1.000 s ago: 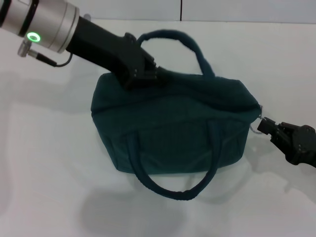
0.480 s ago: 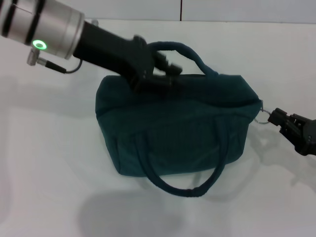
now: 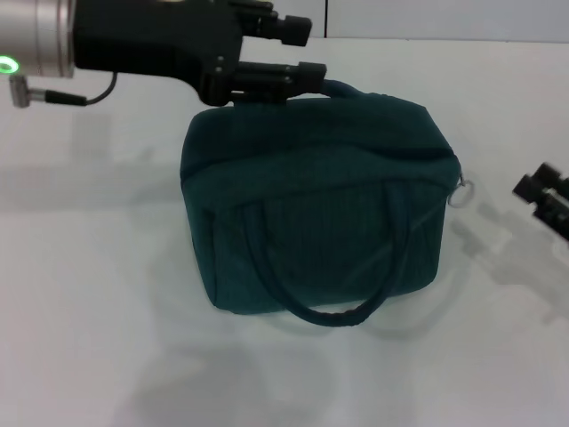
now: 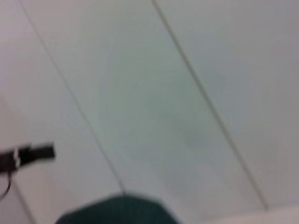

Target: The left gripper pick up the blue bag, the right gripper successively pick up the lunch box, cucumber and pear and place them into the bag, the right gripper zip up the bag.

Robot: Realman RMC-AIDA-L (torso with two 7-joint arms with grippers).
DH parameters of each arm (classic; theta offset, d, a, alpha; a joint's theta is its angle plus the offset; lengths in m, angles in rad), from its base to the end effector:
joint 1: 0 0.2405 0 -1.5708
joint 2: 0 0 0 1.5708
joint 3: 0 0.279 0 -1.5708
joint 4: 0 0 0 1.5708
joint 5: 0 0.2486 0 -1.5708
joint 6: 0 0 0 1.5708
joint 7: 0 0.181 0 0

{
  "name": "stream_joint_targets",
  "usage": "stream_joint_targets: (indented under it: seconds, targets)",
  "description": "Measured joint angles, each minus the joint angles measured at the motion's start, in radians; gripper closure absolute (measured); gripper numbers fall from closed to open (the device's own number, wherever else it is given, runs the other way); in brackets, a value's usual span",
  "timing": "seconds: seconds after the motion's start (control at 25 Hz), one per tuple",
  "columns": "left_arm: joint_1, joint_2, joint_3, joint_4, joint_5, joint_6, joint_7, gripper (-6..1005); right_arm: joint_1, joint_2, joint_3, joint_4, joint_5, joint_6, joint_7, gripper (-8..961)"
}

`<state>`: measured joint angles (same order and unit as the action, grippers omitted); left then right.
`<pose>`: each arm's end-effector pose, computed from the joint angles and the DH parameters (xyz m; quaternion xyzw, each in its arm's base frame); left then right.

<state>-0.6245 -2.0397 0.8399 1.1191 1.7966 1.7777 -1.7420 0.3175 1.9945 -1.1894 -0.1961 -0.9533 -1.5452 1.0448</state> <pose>-0.1470 0.4067 0.0449 -0.9581 -0.0807 -0.2671 0.0642 0.3465 0.3202 -0.0411 -0.7942 0.3145 0.4492 0.2619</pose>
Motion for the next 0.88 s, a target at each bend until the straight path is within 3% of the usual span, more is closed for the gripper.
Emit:
stream_joint_targets:
  seconds: [0.12, 0.24, 0.32, 0.56, 0.84, 0.88]
  targets:
    - [0.033, 0.0, 0.0, 0.0, -0.024, 0.002, 0.007, 409, -0.009, -0.01, 0.039, -0.018, 0.0, -0.068, -0.01, 514]
    - [0.064, 0.0, -0.001, 0.0, -0.056, 0.016, 0.008, 410, -0.008, -0.024, 0.058, -0.062, 0.0, -0.161, 0.001, 406]
    - [0.08, 0.0, -0.001, 0.001, -0.075, 0.035, 0.008, 410, 0.004, -0.038, 0.052, -0.115, -0.008, -0.208, 0.047, 175]
    - [0.122, 0.0, 0.001, 0.001, -0.087, 0.098, -0.001, 410, 0.088, -0.067, 0.037, -0.257, -0.119, -0.255, 0.256, 172]
    - [0.203, -0.009, 0.0, -0.006, -0.153, 0.118, 0.042, 410, 0.231, -0.06, 0.037, -0.334, -0.309, -0.264, 0.342, 162]
    - [0.238, -0.009, -0.001, -0.019, -0.191, 0.116, 0.082, 410, 0.251, -0.059, 0.037, -0.334, -0.332, -0.264, 0.344, 158]
